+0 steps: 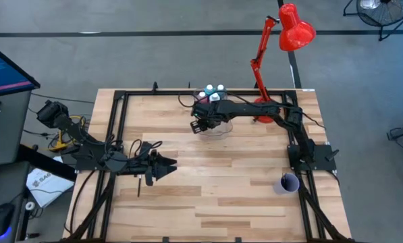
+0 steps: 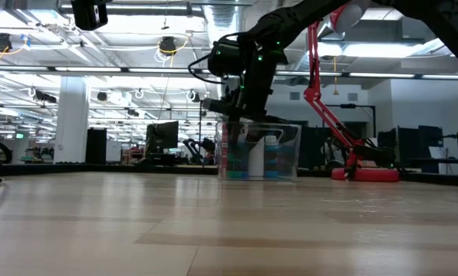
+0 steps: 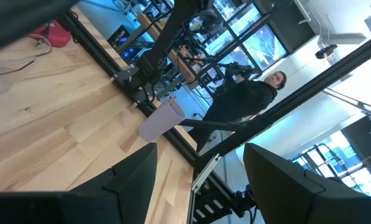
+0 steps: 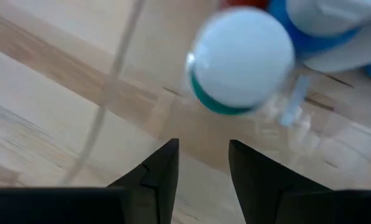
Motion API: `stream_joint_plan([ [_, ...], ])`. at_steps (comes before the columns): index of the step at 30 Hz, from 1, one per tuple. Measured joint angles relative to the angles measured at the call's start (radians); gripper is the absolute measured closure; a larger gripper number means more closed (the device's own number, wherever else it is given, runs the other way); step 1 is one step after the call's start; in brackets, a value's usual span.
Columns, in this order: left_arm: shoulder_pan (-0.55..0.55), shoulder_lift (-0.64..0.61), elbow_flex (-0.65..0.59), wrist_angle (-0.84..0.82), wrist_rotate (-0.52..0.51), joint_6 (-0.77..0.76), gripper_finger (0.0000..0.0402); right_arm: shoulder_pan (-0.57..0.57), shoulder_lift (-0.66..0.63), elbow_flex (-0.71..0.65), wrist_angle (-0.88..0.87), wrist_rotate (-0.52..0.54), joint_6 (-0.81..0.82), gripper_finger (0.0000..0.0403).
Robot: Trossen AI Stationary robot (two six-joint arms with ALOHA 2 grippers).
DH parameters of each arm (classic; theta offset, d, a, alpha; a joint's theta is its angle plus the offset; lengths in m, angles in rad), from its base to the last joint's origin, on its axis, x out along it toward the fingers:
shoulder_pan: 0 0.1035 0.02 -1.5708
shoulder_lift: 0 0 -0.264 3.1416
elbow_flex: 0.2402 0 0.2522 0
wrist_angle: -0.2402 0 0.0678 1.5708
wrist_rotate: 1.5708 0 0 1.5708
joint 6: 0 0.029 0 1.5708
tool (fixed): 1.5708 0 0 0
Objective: Pick & Place Paint Supplies
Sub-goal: Put the green paint bottle into the transparent bin, then put the silver paintbrush into the purple cup
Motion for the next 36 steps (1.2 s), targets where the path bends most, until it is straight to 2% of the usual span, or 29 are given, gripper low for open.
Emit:
stream_joint_plan([
  [28,0.0,0.0,0.0,0.0,-0.003,-0.04,0.0168,-0.049,0.016,0.002,0.091,0.034,-0.015,0.0269],
  [34,0.0,0.0,0.0,0.0,-0.004,-0.045,0.0168,-0.057,0.081,0.007,0.101,-0.014,0.008,0.0268],
  [36,0.0,0.0,0.0,0.001,-0.005,-0.045,0.0168,-0.054,0.085,-0.001,0.047,-0.025,-0.001,0.0268],
])
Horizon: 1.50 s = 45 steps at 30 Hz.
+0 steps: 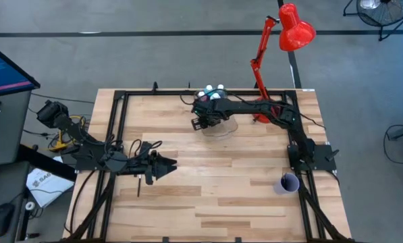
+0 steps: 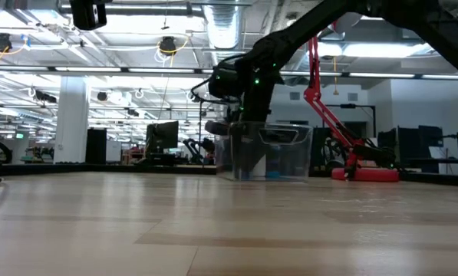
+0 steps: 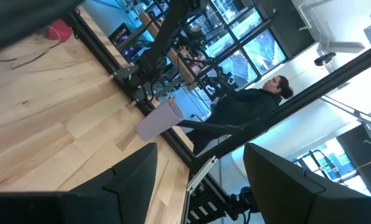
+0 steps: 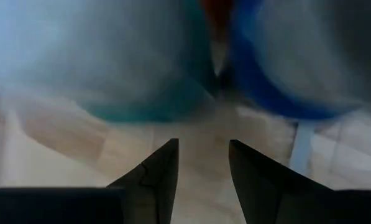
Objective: Pick & Place Paint Supplies
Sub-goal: Put the silver paintbrush into the purple cup
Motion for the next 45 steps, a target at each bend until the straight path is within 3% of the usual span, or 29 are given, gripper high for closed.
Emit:
stream_joint_plan([
  [12,0.007,0.0,0.0,-0.002,0.004,-0.002,0.0168,0.015,-0.015,0.039,0.0,0.025,-0.036,0.0269],
  [25,0.011,0.0,0.0,-0.009,-0.001,0.032,0.0168,0.016,-0.016,0.209,-0.224,0.027,-0.084,0.0267],
  [32,0.012,0.0,0.0,-0.009,-0.066,0.089,0.0168,0.041,-0.016,0.306,-0.316,0.03,-0.142,0.0261],
  [38,0.005,0.0,0.0,-0.019,-0.027,0.046,0.0185,0.102,-0.016,0.436,-0.339,0.032,-0.314,0.026],
  [45,-0.058,0.0,0.0,-0.07,0.056,-0.133,0.0216,0.208,-0.017,0.604,-0.402,0.028,-0.535,0.0266],
])
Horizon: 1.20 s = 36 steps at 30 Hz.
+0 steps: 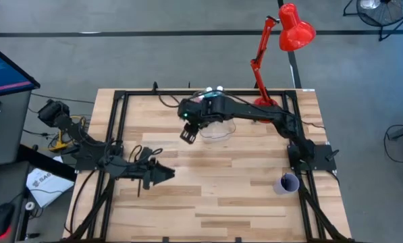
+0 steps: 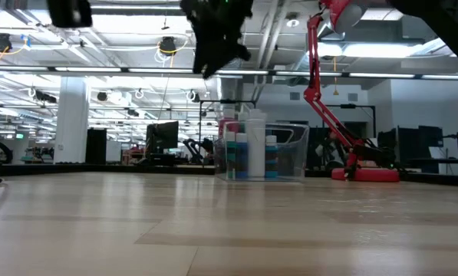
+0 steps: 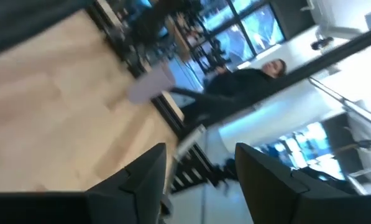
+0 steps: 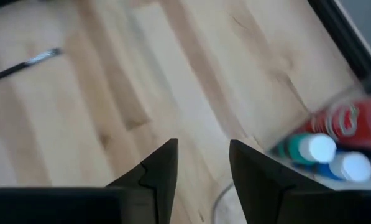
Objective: Pick & Place Paint Supplies
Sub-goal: Put the silver paintbrush into the purple cup
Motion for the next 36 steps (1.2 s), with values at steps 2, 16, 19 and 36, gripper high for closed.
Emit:
stream_joint_plan([
  [2,-0.03,0.0,0.0,0.002,0.001,-0.049,0.0222,0.03,0.0,0.036,-0.011,0.0,-0.03,0.0265],
  [16,-0.239,0.217,0.142,0.074,0.103,-0.167,0.0229,0.217,-0.063,0.091,-0.017,0.001,0.15,0.0267],
  [19,-0.262,0.331,0.196,0.065,0.117,-0.233,0.0233,0.28,-0.079,0.09,-0.019,0.0,0.207,0.0264],
  [36,-0.204,0.556,0.413,-0.248,0.331,-0.569,0.03,0.497,-0.154,0.09,-0.144,-0.026,0.185,0.0282],
])
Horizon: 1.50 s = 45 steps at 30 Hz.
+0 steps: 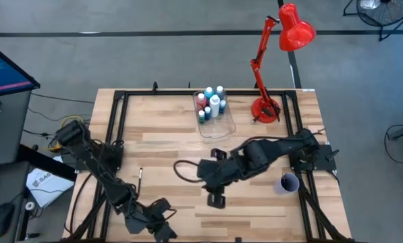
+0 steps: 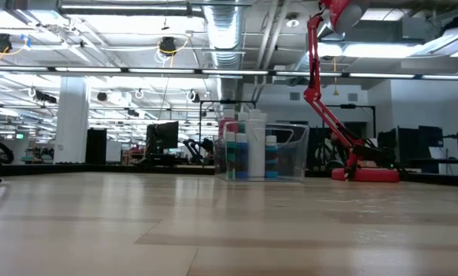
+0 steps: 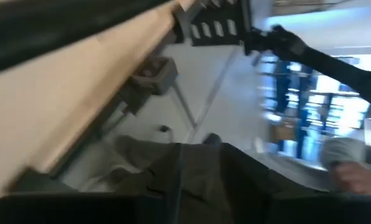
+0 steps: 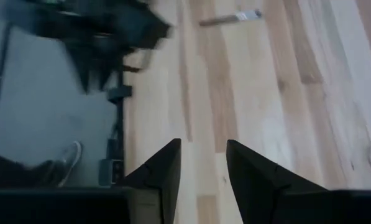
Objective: Pick & Place Paint Supplies
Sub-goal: Put the silver paintbrush into the purple cup
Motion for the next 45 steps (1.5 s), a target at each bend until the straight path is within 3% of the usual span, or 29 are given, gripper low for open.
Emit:
stream_joint_plan([
  [7,0.096,-0.091,0.174,-0.513,-0.004,-0.007,0.0335,0.05,-0.084,0.0,-0.014,0.026,-0.114,0.0282],
  [10,0.11,-0.105,0.179,-0.654,-0.006,-0.094,0.0347,0.074,-0.11,0.0,-0.013,0.088,-0.147,0.0282],
  [15,0.111,-0.094,0.178,-0.77,0.001,-0.217,0.0363,0.09,-0.14,0.0,0.007,0.119,-0.185,0.0282],
  [18,0.111,-0.094,0.153,-0.798,0.01,-0.263,0.0372,0.09,-0.142,-0.054,0.105,0.115,-0.217,0.0282],
  [23,0.107,-0.094,0.111,-0.795,0.045,-0.319,0.0387,0.106,-0.176,-0.238,0.348,-0.024,-0.241,0.0282],
  [31,0.112,-0.09,0.029,-0.806,0.007,-0.47,0.0399,0.117,-0.311,-0.559,0.679,-0.032,-0.221,0.0282],
  [35,0.124,-0.087,-0.057,-0.812,0.055,-0.503,0.0399,0.091,-0.371,-0.696,0.765,-0.033,-0.171,0.0282],
  [40,0.123,-0.194,-0.087,-1.076,0.135,-0.587,0.04,0.065,-0.428,-0.785,0.844,-0.046,-0.1,0.0282],
  [45,0.121,-0.332,-0.097,-1.26,0.02,-0.626,0.0399,0.075,-0.435,-0.788,0.875,-0.056,-0.102,0.0282],
])
